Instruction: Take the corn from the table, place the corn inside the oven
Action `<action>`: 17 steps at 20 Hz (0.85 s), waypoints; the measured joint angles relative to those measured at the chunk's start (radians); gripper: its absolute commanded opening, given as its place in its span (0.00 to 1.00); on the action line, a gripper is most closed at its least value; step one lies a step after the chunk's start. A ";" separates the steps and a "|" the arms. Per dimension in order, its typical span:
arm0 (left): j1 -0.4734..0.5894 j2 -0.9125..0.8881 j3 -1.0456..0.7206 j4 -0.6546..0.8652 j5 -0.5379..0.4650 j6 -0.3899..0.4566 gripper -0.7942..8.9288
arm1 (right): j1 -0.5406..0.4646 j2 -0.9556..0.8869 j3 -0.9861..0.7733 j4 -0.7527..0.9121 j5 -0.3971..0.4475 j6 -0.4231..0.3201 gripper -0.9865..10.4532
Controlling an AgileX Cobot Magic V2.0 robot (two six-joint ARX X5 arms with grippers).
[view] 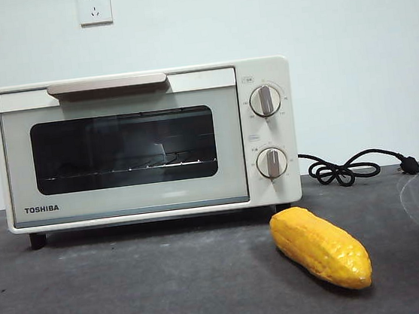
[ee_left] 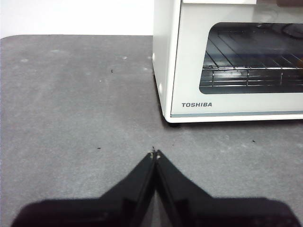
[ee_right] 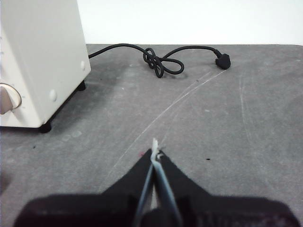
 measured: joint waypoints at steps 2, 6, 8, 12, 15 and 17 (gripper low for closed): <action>0.000 0.000 0.000 0.000 0.000 0.000 0.08 | 0.000 0.000 0.000 0.000 0.000 0.000 0.09; 0.000 0.000 0.000 0.000 0.000 0.000 0.08 | 0.000 0.000 0.000 0.000 -0.010 0.013 0.09; 0.000 0.000 0.000 0.000 0.003 -0.010 0.08 | 0.000 0.000 0.000 0.001 -0.027 0.058 0.09; 0.000 0.000 0.000 0.000 0.008 -0.048 0.08 | 0.000 0.000 0.000 0.002 -0.042 0.233 0.09; 0.000 0.000 0.000 0.000 0.008 -0.102 0.08 | 0.000 0.000 0.000 0.002 -0.043 0.385 0.09; 0.000 0.000 0.000 0.000 0.009 -0.152 0.08 | 0.000 0.000 0.000 0.002 -0.047 0.442 0.09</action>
